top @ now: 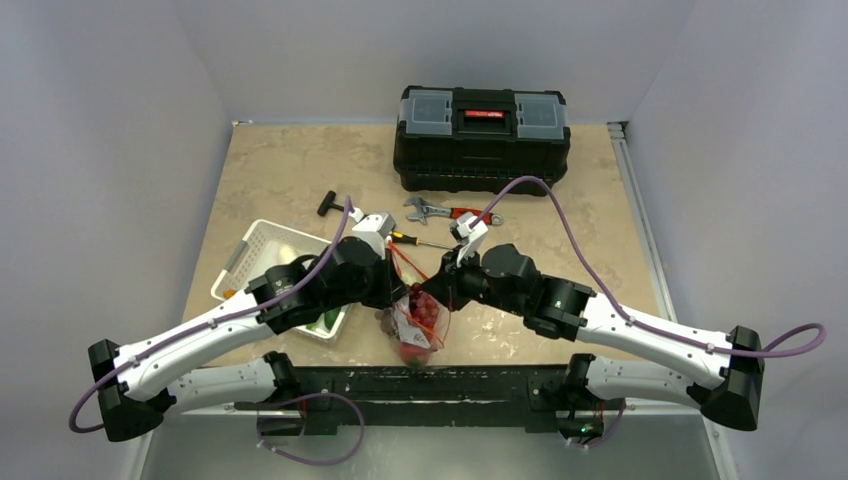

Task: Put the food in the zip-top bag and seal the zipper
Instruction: Adjust the zipper food storage bag at the center of the board.

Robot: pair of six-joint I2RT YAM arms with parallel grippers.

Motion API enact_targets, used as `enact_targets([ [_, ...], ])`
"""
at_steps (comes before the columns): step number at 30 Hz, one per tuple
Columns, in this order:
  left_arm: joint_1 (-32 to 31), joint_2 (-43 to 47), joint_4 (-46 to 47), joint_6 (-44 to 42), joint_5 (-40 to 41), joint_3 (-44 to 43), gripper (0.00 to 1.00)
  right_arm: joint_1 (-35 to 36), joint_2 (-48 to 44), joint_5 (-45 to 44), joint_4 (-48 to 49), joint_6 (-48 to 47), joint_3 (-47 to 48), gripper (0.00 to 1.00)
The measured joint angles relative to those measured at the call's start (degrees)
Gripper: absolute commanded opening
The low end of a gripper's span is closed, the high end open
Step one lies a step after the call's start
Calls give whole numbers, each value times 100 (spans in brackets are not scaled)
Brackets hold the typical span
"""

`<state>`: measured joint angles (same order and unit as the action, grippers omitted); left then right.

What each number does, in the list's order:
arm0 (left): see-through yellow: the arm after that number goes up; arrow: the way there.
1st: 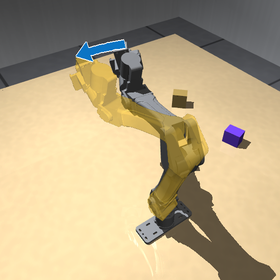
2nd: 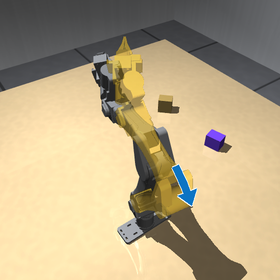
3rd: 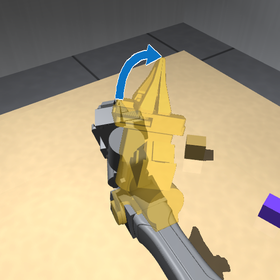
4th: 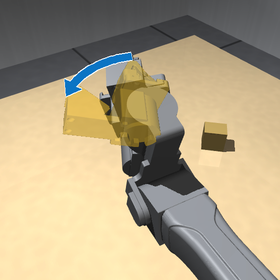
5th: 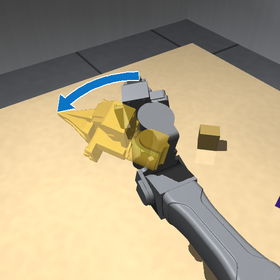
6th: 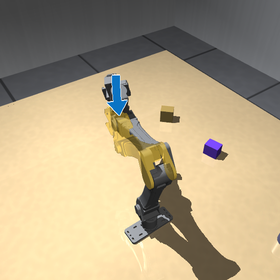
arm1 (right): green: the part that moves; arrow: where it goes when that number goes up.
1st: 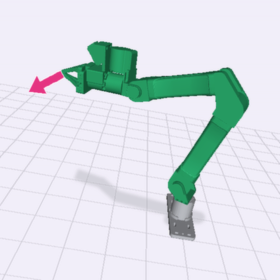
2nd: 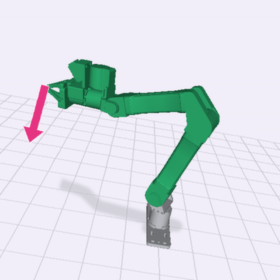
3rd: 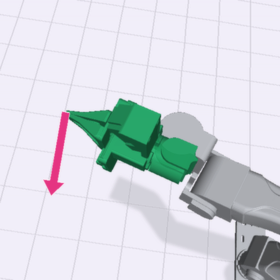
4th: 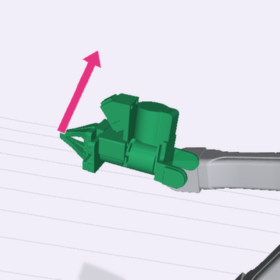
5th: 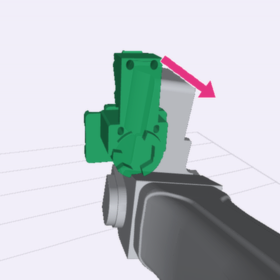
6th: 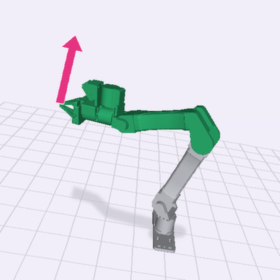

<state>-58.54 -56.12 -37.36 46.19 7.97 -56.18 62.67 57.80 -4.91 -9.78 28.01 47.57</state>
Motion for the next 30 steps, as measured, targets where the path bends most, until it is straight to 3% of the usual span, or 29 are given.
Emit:
enact_targets([
  [4, 0, 326, 313, 361, 122, 431, 10, 0, 0, 127, 144, 0, -26, 0],
  [13, 0, 1084, 1200, 809, 181, 1274, 53, 0, 0, 149, 249, 0, -26, 0],
  [18, 0, 1292, 1578, 826, 120, 1486, 68, 0, 0, 146, 376, 0, -85, 0],
  [28, -7, 1443, 1965, 826, 232, 1488, 71, 0, 4, 146, 431, 0, -127, 0],
  [30, -11, 1488, 1976, 855, 378, 1491, 66, 0, 13, 153, 459, 0, -131, 0],
])
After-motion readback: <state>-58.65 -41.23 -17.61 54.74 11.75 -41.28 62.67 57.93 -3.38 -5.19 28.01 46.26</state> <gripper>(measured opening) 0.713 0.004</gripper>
